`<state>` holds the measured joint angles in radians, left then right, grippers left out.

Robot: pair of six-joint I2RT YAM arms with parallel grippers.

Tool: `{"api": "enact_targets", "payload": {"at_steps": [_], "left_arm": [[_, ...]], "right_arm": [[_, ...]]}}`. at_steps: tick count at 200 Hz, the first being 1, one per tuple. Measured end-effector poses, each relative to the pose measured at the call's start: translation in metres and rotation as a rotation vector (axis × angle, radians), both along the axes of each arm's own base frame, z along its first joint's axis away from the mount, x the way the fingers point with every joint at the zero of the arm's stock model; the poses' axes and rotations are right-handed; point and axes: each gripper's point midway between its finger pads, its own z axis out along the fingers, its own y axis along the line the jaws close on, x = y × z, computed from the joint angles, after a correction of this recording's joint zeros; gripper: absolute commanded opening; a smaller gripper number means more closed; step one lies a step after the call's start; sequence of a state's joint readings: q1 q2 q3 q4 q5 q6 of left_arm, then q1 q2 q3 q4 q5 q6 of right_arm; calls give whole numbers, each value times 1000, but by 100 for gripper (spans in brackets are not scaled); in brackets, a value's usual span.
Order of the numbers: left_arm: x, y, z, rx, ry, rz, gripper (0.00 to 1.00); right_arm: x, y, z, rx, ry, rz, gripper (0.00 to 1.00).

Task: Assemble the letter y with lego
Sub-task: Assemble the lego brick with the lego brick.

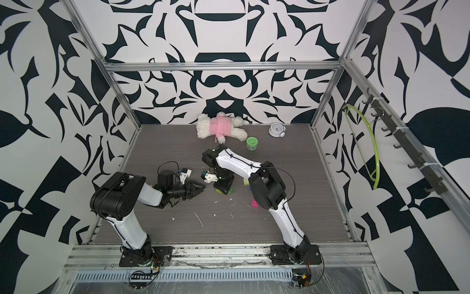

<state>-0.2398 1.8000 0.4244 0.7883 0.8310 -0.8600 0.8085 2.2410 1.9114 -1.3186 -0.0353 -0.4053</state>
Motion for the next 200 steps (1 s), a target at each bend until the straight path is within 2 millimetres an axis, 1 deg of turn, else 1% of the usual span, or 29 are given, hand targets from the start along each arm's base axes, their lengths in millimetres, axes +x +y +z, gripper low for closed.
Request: {"api": "enact_targets", "payload": {"at_steps": [48,117,167,200], "left_arm": [[0,0,0,0,0,1,43],[0,0,0,0,3,1,43],[-1,-2,0,1,0,-9,43],[-3,-7,0,0,-15,-25,43]], "right_arm": [[1,0,-15,-37,30,-6,36],[7,7,-9,-18,12,-7,37],[7,7,-20,-38,32,-7,38],[6,10,-21,-25,41,-10,38]]}}
